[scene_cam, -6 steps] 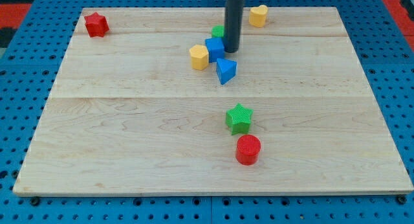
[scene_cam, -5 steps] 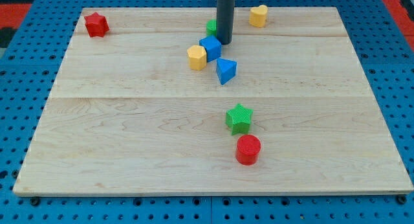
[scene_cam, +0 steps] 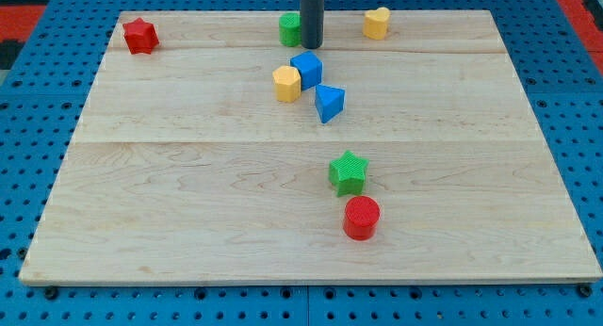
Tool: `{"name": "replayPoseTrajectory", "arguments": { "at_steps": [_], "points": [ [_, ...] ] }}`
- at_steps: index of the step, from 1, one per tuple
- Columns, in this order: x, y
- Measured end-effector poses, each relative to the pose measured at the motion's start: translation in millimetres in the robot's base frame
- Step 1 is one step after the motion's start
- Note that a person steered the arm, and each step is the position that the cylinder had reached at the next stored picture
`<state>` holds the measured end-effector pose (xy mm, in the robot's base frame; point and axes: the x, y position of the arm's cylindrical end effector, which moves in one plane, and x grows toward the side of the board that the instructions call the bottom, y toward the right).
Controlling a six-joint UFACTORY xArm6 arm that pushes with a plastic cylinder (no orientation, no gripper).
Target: Move the red circle to the right
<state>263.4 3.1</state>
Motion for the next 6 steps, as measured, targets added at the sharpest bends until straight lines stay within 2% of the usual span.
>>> {"name": "replayPoseTrajectory", "arguments": {
  "at_steps": [1, 2, 3, 4, 5, 6],
  "points": [
    [23.6, -48.6],
    [127.3, -61.1],
    [248.4, -37.4],
    [285.8, 31.0],
    [305.8, 45.7],
    [309.1, 95.5]
  ]
}}
